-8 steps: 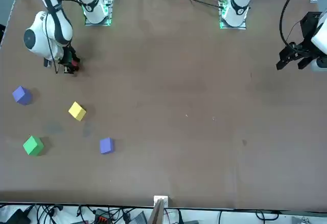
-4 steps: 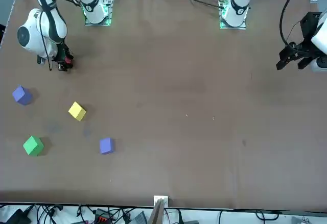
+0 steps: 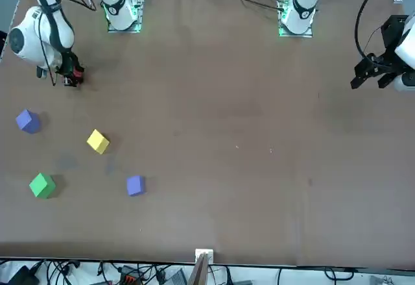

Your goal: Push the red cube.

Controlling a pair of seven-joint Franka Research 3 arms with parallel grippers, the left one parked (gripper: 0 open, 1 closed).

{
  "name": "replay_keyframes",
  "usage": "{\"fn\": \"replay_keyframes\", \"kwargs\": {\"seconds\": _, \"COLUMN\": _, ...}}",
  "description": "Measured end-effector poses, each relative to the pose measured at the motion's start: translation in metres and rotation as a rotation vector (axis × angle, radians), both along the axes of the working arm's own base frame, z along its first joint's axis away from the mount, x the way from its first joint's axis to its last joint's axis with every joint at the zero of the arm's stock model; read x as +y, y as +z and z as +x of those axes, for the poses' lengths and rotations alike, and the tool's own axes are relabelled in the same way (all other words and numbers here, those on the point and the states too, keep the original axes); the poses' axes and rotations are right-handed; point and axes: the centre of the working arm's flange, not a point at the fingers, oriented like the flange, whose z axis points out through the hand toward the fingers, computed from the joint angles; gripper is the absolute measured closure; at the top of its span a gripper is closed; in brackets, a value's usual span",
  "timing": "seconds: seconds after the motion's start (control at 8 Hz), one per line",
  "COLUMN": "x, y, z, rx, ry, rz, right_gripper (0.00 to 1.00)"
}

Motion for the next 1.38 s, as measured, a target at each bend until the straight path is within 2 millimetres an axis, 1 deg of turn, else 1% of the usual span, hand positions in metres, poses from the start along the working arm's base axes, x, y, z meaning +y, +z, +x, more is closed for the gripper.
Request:
{"fn": "replay_keyframes", "kwargs": {"seconds": 0.5, "x": -0.041, "y": -0.002, "z": 0.003, "rx": -0.019, "ry": 0.041, "rz": 0.016, "right_gripper": 0.56}}
{"fn": "replay_keyframes", "kwargs": {"seconds": 1.12, "x": -0.089, "y": -0.001, "z": 0.003, "rx": -0.023, "ry": 0.060, "rz": -0.022, "right_gripper": 0.56}}
{"fn": "replay_keyframes", "kwargs": {"seconds": 1.38, "x": -0.100, "y": -0.002, "z": 0.004, "rx": -0.021, "ry": 0.064, "rz": -0.032, "right_gripper": 0.56}}
